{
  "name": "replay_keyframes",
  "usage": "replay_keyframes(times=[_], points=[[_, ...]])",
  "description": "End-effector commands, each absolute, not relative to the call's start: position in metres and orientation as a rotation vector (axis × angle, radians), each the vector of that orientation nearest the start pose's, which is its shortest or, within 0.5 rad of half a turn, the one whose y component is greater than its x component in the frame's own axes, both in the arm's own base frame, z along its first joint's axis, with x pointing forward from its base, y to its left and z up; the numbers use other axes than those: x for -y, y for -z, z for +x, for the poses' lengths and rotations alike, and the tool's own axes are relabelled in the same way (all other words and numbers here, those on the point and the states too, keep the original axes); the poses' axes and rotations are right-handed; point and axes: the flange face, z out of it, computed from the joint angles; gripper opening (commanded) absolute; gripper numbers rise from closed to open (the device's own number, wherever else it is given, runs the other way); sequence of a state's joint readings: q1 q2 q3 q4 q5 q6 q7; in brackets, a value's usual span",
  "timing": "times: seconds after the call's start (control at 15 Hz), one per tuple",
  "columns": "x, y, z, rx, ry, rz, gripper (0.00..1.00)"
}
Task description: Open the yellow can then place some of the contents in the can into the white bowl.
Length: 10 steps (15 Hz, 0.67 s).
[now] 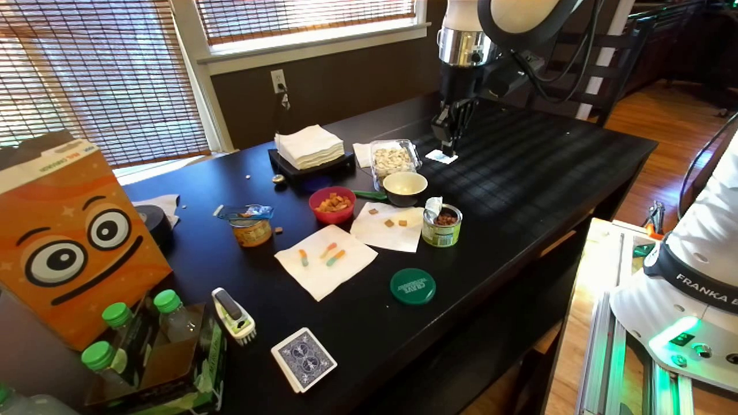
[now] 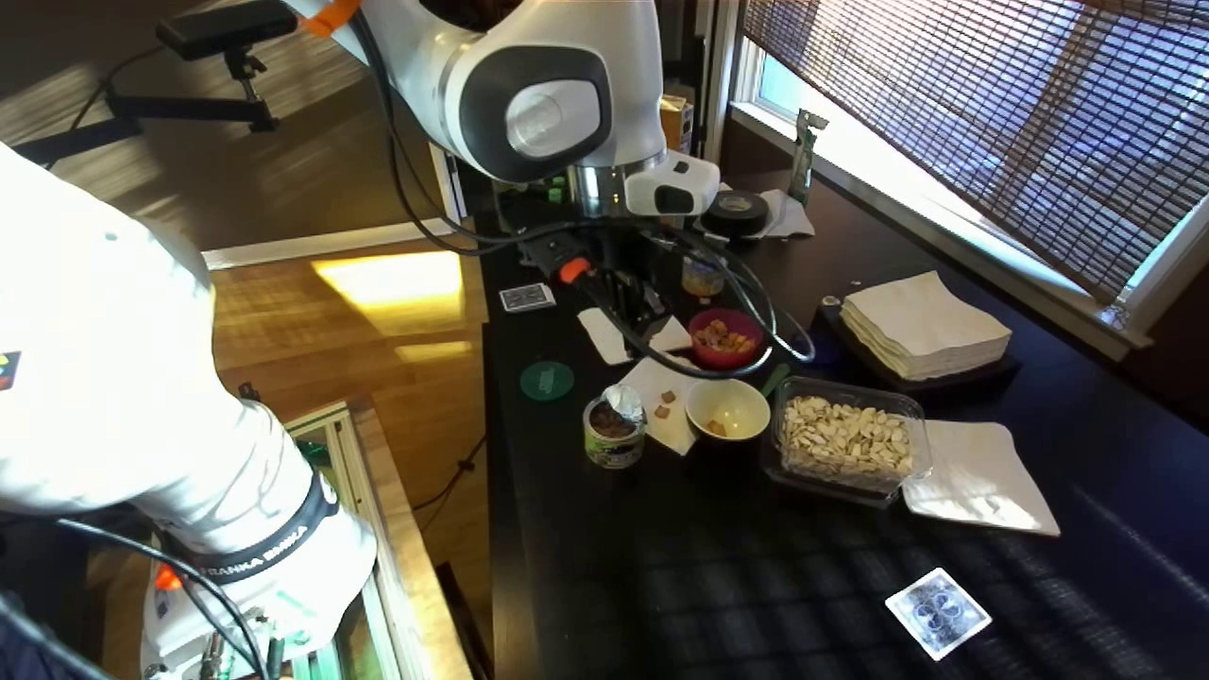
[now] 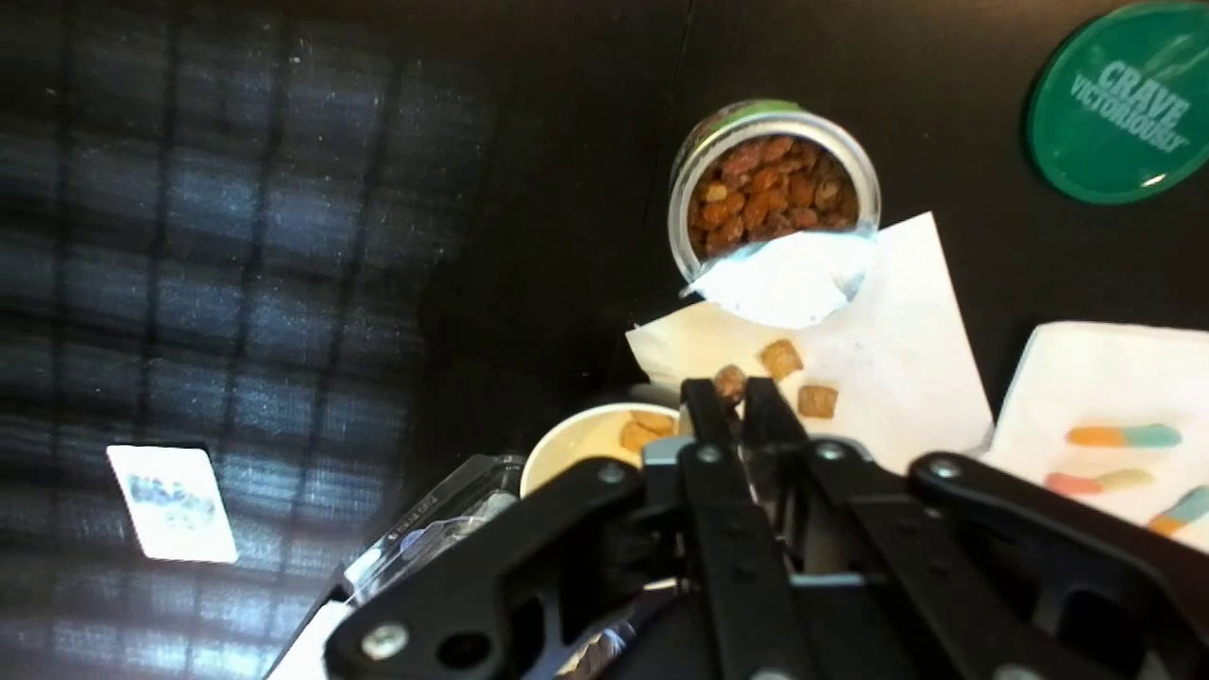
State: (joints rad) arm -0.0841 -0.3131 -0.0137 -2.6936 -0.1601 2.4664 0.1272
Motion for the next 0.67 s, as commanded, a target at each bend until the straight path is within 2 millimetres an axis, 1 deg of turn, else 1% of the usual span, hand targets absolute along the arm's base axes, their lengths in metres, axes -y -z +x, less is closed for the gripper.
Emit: replay_keyframes(times=[0.0, 0.13, 0.33, 0.6], points=[[0.049, -0.336, 0.438, -0.168, 0.210, -3.246, 0.03], [0.053, -0.329, 0.456, -0.176, 0.231, -3.250, 0.03], [0.056, -0.310, 0.480, -0.192, 0.224, -3.249, 0.03], [0.063, -0.286, 0.501, -0.207, 0.186, -3.244, 0.03]])
